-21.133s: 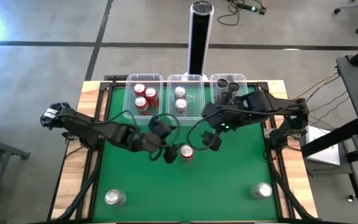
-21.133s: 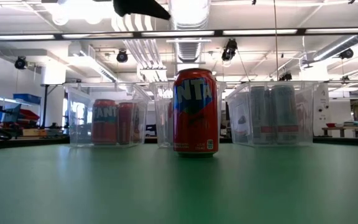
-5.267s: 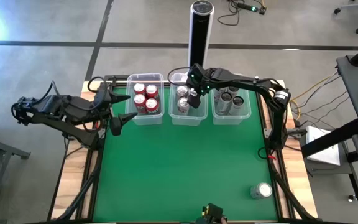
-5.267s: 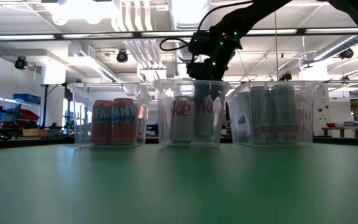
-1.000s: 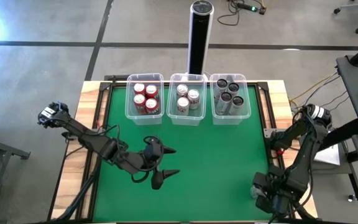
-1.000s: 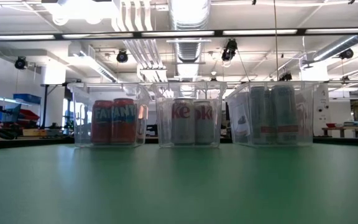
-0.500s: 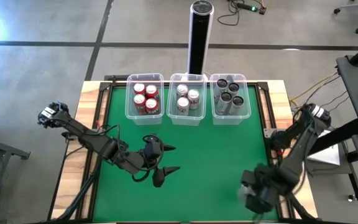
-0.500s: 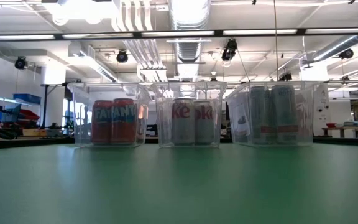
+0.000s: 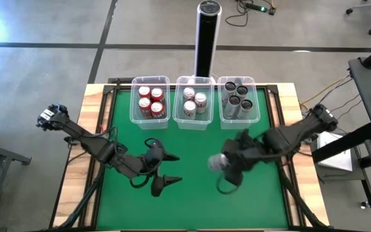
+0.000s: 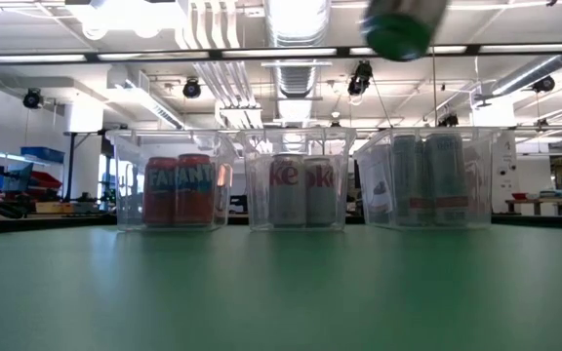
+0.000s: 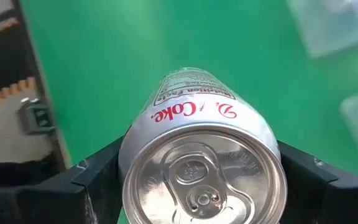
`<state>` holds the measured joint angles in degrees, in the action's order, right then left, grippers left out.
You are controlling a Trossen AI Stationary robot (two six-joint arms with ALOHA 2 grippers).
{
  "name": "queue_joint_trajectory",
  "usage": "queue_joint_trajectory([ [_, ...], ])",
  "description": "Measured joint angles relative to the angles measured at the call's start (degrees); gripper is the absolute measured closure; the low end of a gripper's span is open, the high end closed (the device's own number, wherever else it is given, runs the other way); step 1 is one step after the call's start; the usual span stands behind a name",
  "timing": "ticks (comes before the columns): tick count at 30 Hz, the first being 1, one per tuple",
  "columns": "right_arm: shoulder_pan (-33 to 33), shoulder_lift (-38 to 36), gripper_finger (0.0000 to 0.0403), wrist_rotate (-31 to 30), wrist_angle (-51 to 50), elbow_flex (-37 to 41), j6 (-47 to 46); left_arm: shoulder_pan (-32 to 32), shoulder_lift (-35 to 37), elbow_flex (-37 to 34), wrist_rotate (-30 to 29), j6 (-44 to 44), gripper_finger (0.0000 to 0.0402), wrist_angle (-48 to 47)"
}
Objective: Sort soda cans
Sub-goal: Put the silver soda can into the top middle transparent bin
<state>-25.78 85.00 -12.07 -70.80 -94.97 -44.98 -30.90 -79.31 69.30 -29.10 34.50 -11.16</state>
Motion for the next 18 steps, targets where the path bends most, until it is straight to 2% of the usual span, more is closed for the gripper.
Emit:
queue_joint_trajectory([
  [7,9.4,8.0,0.0107,0.6,0.2,-10.8,16.8,-1.1,4.4,0.0,1.6,1.2,0.0035,-1.6],
  [10,13.1,12.3,0.0107,1.9,0.0,-16.9,23.6,-1.3,6.4,0.0,1.5,4.6,0.0035,-6.1],
  [14,18.2,17.2,0.0106,2.1,-2.8,-24.3,30.0,-1.3,7.7,0.0,0.8,12.3,0.0035,-13.1],
  [18,23.7,20.9,0.0102,2.0,-5.9,-29.2,33.2,-1.3,7.7,0.0,0.5,14.6,0.0035,-15.9],
])
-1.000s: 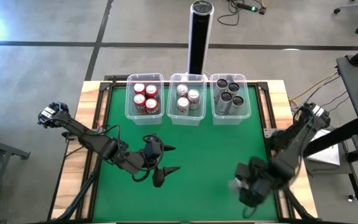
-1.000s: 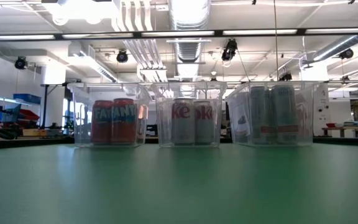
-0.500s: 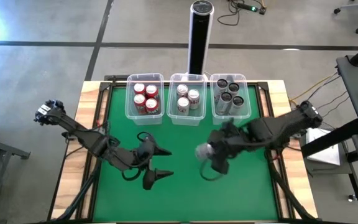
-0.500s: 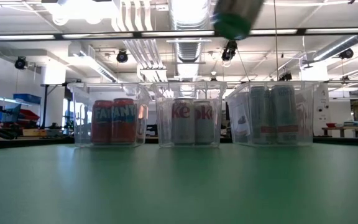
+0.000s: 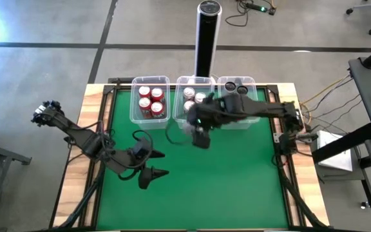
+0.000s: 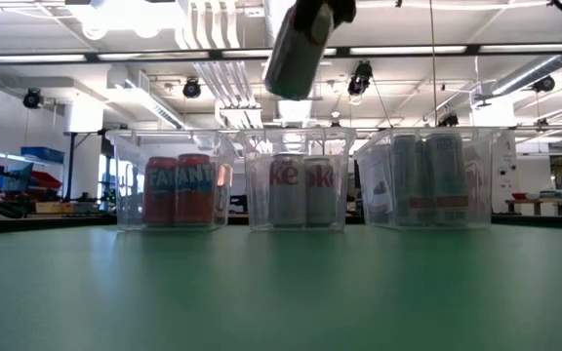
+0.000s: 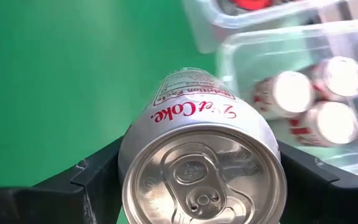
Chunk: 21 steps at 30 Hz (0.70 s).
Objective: Sort soda cans
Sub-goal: Put the silver soda can into the top middle transparent bin
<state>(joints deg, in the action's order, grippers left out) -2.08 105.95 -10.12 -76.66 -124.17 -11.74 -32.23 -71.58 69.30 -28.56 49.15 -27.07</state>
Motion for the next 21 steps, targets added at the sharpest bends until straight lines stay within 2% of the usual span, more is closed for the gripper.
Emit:
queue_joint_trajectory([
  [9,10.2,3.3,0.0102,-0.6,-6.3,-3.5,5.4,0.0,-1.5,0.0,-5.5,-0.4,0.0035,-0.6],
  [16,15.1,3.9,0.0102,-0.5,-7.4,-1.3,9.0,0.0,-2.1,0.0,-11.2,0.0,0.0035,-2.7],
  [21,16.8,5.2,0.0101,0.0,-6.7,1.3,10.4,0.0,-2.1,0.0,-12.9,1.3,0.0035,-3.8],
])
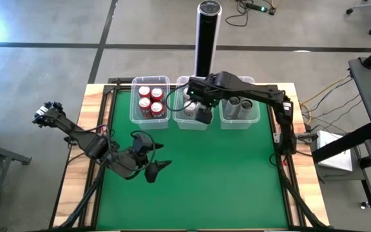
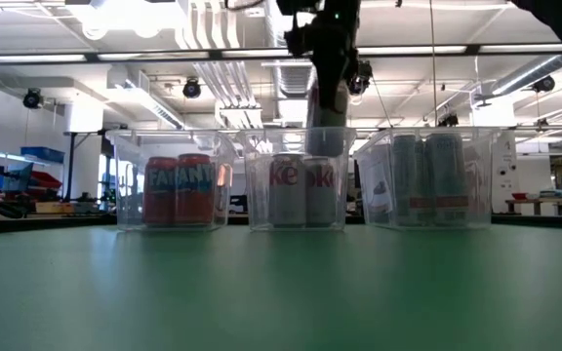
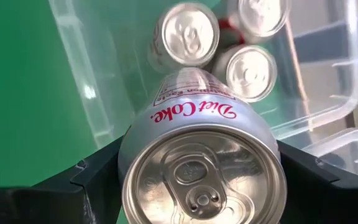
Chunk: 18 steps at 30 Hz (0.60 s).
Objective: Sort soda cans
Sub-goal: Put the silver soda can into the top middle transparent bin
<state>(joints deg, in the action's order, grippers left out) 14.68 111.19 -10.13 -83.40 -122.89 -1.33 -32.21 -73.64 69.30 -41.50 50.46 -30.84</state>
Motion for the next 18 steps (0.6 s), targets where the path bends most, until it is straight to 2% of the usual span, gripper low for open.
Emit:
queue_joint_trajectory([
  [6,1.5,1.2,0.0099,3.1,2.6,5.0,0.6,0.0,0.2,0.1,0.0,0.7,0.0035,0.1],
  [10,2.5,1.3,0.0099,3.9,8.1,9.9,0.9,0.0,0.5,1.5,-0.2,0.0,0.0035,-0.2],
  [15,5.3,2.1,0.0088,9.4,13.3,14.6,1.3,0.0,0.5,4.8,-4.8,-4.5,0.0035,-1.4],
  [18,6.2,2.6,0.0072,9.9,16.0,17.2,2.2,0.0,0.6,7.2,-8.7,-5.5,0.0035,-3.4],
])
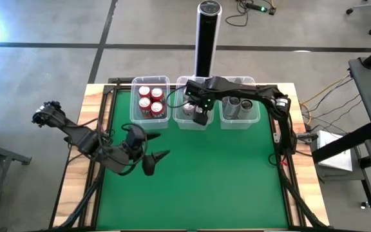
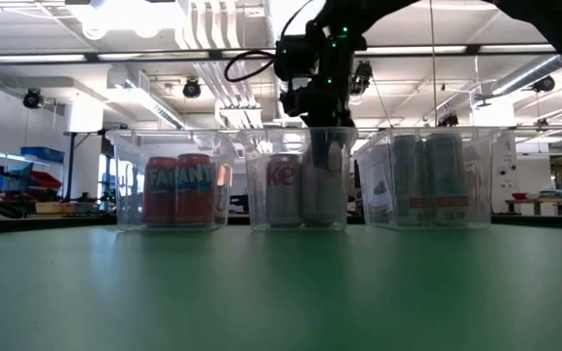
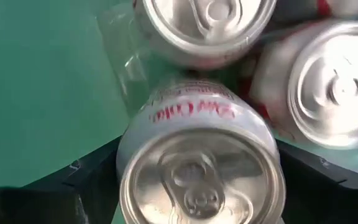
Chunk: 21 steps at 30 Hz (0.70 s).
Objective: Sort soda cans
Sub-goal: Put the silver soda can into the top middle transparent bin
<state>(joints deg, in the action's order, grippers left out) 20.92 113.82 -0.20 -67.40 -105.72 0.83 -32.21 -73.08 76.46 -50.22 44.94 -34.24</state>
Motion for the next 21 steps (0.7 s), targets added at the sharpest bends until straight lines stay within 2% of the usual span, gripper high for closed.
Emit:
queue_joint_trajectory([
  [3,0.3,-0.1,0.0055,-0.1,2.0,1.5,1.8,0.0,0.0,2.0,-1.3,0.2,0.0035,-0.8],
  [6,0.4,-0.7,0.004,0.5,2.4,1.6,4.0,0.0,0.0,3.7,0.1,0.2,0.0035,-1.9],
  [10,1.0,-0.8,0.0034,-0.2,0.1,-3.0,7.0,0.0,0.0,4.9,1.3,0.6,0.0035,-3.3],
  [15,4.6,-1.0,0.0033,-3.6,3.6,-9.1,12.6,0.0,0.0,5.2,1.3,-0.6,0.0035,-3.3],
  [19,8.6,-0.2,0.0033,-10.5,12.4,-10.5,16.7,0.0,0.0,5.2,0.0,-0.6,0.0035,-3.5],
  [21,10.8,0.6,0.0033,-11.6,15.3,-10.5,19.0,0.0,0.0,5.2,-0.3,-0.5,0.0035,-3.9],
])
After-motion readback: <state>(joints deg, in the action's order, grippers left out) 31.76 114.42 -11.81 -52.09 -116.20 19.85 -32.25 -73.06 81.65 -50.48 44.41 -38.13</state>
